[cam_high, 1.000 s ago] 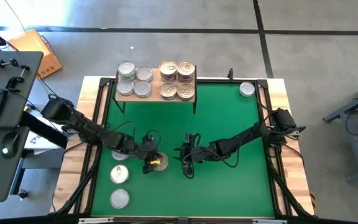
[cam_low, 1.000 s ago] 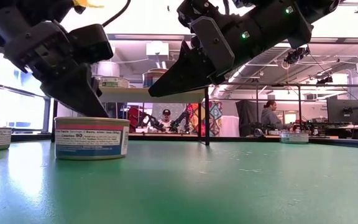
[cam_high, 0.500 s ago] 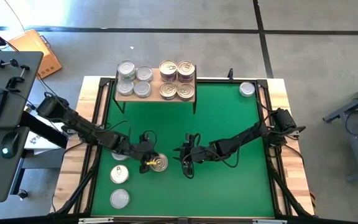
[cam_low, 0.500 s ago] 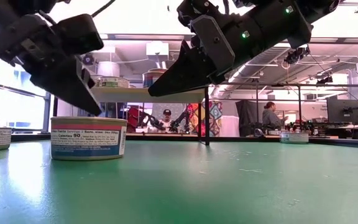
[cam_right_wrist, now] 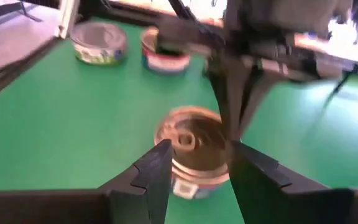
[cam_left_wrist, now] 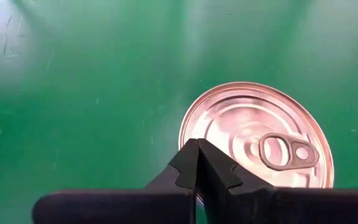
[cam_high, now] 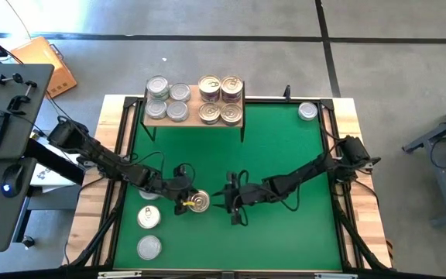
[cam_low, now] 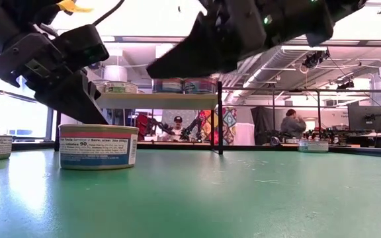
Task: Stack canned seafood by type on shelf
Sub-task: Stack the blue-pink tuna can on the other blue-pink tuna can on the shelf
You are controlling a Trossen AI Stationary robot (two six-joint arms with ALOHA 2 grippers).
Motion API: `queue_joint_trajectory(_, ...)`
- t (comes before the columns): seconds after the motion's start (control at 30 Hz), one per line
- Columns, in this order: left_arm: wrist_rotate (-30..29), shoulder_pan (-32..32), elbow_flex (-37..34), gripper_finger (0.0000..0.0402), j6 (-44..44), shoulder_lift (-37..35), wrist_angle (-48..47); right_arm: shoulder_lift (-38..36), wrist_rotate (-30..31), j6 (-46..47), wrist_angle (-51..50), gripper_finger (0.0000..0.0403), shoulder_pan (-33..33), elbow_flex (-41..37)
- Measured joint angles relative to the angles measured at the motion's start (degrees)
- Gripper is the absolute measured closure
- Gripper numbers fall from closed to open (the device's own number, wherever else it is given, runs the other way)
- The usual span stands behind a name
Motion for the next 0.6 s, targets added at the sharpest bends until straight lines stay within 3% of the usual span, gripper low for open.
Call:
queue_joint_trajectory(0.13,0.0,0.1,-1.0,0.0401,0.5,0.0,1.3,0.0,1.9,-4.4,1.3,0.0233,1.5,0.8)
queue_joint_trajectory(0.4,0.2,2.2,-1.6,0.0401,2.6,0.1,1.9,3.2,2.1,-11.5,-2.0,0.0139,1.8,4.2)
queue_joint_trajectory(0.6,1.5,3.5,-2.2,0.0401,4.6,0.6,0.5,5.9,4.7,-19.9,-2.4,0.0119,1.8,6.5)
